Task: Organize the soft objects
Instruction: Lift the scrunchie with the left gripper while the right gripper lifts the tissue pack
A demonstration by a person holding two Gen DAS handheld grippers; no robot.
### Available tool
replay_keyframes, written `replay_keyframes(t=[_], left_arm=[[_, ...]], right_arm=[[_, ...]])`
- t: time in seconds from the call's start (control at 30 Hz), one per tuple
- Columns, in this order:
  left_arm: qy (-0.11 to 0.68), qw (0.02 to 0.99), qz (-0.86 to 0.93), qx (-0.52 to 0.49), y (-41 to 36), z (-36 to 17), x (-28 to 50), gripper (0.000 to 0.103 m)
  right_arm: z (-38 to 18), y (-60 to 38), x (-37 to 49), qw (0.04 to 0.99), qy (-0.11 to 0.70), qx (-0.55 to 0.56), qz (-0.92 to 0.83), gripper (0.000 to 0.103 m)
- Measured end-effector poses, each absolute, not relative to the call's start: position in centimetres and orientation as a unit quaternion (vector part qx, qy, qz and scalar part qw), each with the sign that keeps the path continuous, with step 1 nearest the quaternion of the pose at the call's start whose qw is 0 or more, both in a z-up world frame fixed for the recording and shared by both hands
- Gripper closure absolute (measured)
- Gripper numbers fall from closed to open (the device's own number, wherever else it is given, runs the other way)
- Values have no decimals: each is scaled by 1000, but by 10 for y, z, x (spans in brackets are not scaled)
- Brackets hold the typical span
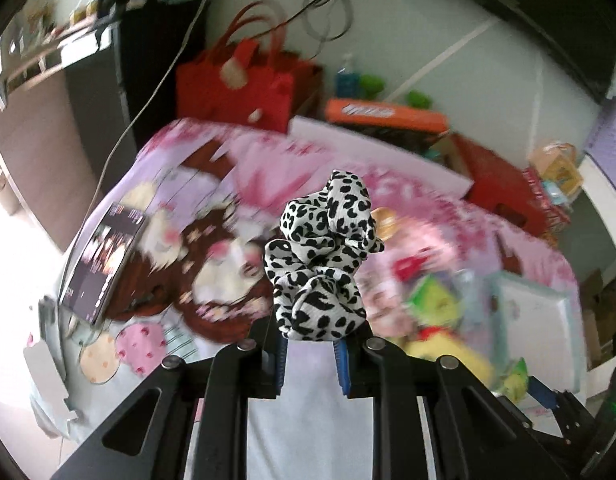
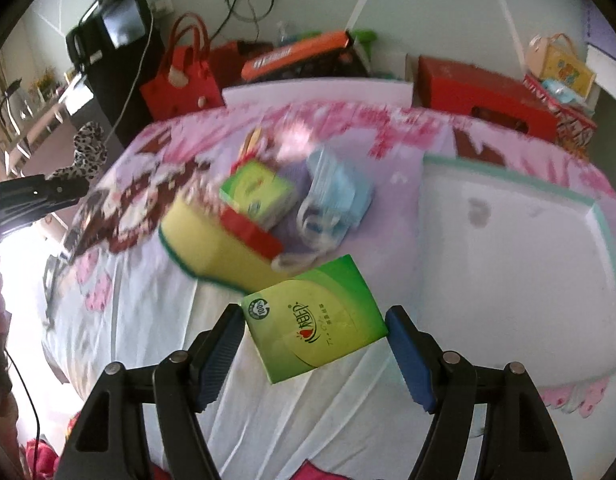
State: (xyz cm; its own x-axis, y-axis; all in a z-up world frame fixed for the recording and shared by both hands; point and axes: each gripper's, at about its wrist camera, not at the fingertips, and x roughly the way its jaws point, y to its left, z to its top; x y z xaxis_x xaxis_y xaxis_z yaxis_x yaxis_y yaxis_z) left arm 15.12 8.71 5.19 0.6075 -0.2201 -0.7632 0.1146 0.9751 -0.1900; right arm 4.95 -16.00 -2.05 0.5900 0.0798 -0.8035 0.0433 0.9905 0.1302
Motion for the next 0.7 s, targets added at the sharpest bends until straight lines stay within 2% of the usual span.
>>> replay_keyframes(t=[0.3,0.5,0.7], left_arm=[[413,889,-194,-27,-22,90,148,82],[426,873,-236,8,-88,79,150,82],[446,853,-266,49,-153,55,151,82]], right_arm=[[16,-218,72,902,419,92,-54,28],[19,-275,89,895,415,125,-108,28],[-3,-338,85,877,417,168,-168,28]])
